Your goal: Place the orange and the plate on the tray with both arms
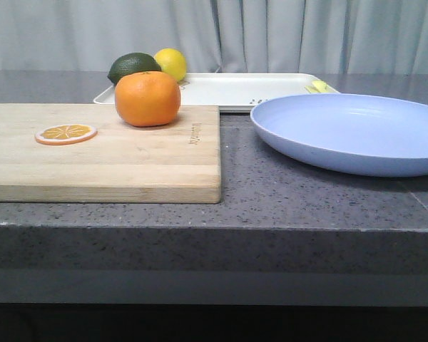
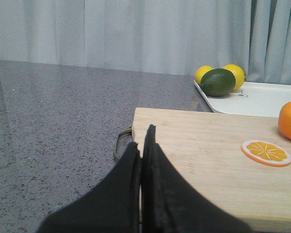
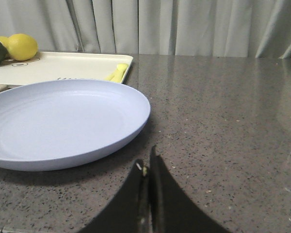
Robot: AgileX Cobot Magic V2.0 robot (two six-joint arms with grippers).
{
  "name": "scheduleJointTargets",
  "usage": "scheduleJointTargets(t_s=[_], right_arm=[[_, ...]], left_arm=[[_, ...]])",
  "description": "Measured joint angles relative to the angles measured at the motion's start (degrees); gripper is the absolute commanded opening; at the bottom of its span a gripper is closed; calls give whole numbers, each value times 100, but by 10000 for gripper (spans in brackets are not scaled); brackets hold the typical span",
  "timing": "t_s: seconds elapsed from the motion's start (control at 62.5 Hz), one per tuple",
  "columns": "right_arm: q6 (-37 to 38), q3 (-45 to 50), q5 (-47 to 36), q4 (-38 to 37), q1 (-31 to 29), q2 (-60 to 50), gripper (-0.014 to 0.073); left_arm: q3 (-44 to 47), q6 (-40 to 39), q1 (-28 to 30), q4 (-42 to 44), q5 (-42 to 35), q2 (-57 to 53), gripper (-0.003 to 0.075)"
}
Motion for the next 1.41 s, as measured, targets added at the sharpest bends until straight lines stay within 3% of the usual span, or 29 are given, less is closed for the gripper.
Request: scheduleJointTargets(t_s=[0.688,1.008,1.232,1.407], right_arm=[[0,0,0,0,0,0,-117],[0,-175,-200,0,0,0,-117],[0,-1248,164,0,0,31,-117],[-39,-2229,628,0,0,703,-117]], left_arm=[[0,0,0,0,-39,0,-20],[-28,0,0,0,-970,0,-20],[-1222,0,0,0,-4,162,-20],[-2330,0,0,0,1035,944,-20]])
